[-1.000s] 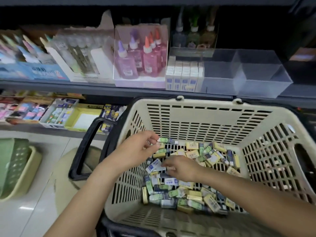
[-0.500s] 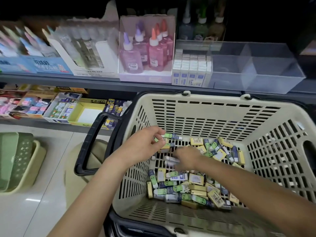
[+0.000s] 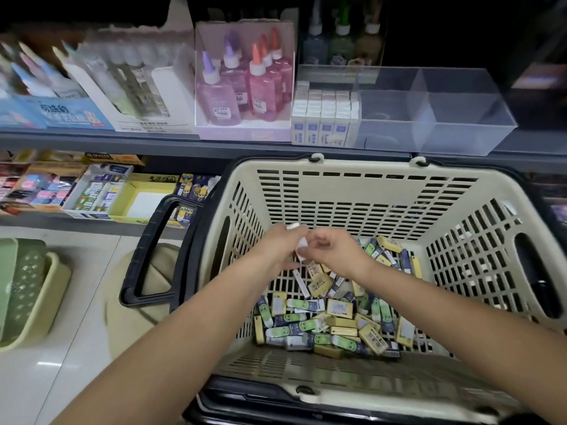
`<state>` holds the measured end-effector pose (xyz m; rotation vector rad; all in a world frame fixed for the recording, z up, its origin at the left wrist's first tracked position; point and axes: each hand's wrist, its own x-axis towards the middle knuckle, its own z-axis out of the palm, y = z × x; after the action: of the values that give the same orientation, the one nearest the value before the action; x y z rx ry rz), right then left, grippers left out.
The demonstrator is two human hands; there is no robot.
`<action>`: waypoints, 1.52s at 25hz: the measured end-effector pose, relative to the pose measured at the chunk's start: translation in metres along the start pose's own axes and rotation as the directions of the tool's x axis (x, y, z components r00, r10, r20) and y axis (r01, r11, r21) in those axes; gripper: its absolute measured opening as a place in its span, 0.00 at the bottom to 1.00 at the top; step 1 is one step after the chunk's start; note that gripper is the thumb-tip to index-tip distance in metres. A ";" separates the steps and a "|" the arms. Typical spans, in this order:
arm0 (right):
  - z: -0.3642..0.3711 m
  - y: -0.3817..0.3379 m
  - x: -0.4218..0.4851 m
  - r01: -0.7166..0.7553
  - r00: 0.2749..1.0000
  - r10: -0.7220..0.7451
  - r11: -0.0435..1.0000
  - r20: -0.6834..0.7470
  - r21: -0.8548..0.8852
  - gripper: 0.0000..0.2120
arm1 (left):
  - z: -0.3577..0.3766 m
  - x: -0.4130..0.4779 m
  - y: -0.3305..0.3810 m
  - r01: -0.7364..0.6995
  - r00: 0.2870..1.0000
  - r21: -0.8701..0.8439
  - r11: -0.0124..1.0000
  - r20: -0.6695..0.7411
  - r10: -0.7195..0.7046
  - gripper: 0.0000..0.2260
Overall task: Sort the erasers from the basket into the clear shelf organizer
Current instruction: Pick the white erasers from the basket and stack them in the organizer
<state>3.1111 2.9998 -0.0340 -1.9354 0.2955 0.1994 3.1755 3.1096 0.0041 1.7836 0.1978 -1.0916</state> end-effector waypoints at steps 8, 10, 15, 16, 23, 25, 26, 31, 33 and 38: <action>0.025 0.032 0.019 -0.077 0.982 0.130 0.939 0.139 -0.335 0.06 | -0.021 0.037 -0.018 0.067 0.991 -0.339 0.938 -0.084 -0.101 0.00; 0.042 0.044 0.021 -0.019 0.969 0.178 0.741 0.169 -0.671 0.12 | -0.023 0.042 -0.023 0.059 0.992 -0.350 0.935 -0.080 -0.093 0.02; 0.037 0.051 0.024 -0.140 0.961 0.265 0.706 0.076 -0.694 0.08 | -0.018 0.047 -0.037 0.143 0.986 -0.239 0.960 -0.043 -0.158 0.05; 0.028 0.051 0.024 -0.199 0.962 0.268 0.808 0.045 -0.555 0.07 | -0.017 0.047 -0.041 0.160 0.985 -0.205 0.966 -0.032 -0.170 0.08; 0.007 0.025 0.014 -0.186 0.979 0.174 0.975 0.102 0.123 0.05 | -0.006 0.043 -0.041 0.169 0.976 -0.307 0.937 0.184 -0.116 0.20; 0.006 0.035 0.003 -0.108 0.982 0.151 0.942 0.114 -0.316 0.03 | -0.009 0.047 -0.043 0.134 0.990 -0.306 0.943 0.076 -0.116 0.17; 0.009 0.043 -0.004 0.001 0.973 0.133 0.814 0.188 -0.581 0.07 | -0.011 0.049 -0.044 0.124 0.992 -0.285 0.950 0.047 -0.115 0.14; 0.029 0.059 -0.015 0.304 0.904 0.185 0.352 0.385 -0.885 0.13 | -0.011 0.048 -0.046 0.136 0.991 -0.227 0.964 0.038 -0.131 0.16; 0.032 0.059 -0.012 0.265 0.921 0.181 0.358 0.345 -0.895 0.13 | -0.011 0.048 -0.046 0.131 0.991 -0.214 0.968 0.037 -0.126 0.18; 0.021 0.062 -0.017 0.165 0.924 0.173 0.622 0.340 -0.765 0.10 | -0.015 0.050 -0.049 0.137 0.990 -0.117 0.984 0.057 -0.131 0.07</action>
<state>3.0765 2.9993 -0.0918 -2.7043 -0.0930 0.8284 3.1854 3.1292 -0.0640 1.6530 0.3514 -1.1926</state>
